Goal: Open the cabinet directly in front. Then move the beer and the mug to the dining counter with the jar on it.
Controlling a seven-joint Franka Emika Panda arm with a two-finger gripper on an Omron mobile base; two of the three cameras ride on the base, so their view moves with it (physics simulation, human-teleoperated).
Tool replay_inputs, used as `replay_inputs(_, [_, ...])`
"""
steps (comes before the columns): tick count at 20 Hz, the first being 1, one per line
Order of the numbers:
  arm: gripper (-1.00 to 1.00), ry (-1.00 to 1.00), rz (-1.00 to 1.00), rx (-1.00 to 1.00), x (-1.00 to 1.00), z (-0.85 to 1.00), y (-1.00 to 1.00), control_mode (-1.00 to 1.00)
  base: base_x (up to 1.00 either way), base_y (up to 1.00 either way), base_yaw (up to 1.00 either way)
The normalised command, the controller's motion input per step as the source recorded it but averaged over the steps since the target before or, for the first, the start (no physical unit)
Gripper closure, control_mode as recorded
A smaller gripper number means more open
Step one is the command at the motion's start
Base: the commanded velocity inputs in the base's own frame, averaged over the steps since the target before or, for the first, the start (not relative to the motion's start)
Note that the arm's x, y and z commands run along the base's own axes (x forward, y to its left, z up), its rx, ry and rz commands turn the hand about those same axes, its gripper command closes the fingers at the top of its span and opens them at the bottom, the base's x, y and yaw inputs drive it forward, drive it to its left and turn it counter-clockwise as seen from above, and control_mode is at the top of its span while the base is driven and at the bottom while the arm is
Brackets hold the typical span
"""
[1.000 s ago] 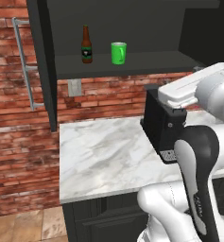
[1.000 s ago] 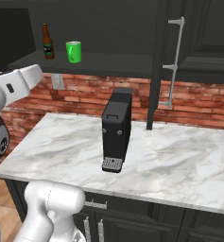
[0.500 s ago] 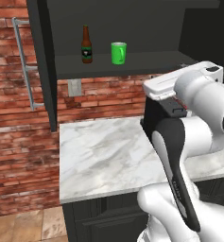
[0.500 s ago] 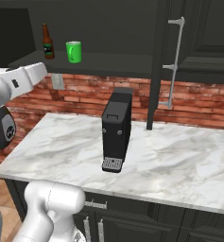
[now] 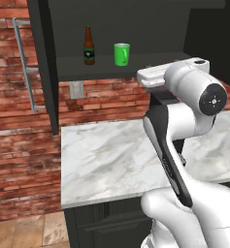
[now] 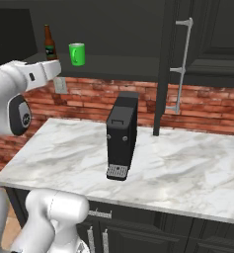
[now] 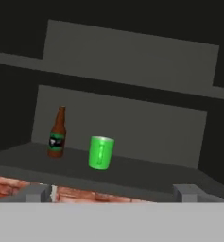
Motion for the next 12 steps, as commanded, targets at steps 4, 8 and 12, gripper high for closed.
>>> replay_inputs(4, [-1.00,0.03,0.00,0.15,0.42,0.00,0.00,-1.00,0.00,0.00,0.00])
replay_inputs(8, [-1.00,0.07,0.00,0.16,0.36,0.00,0.00,-1.00,0.00,0.00,0.00])
replay_inputs(12, [-1.00,0.10,0.00,0.16,0.41,0.00,0.00,-1.00,0.00,0.00,0.00])
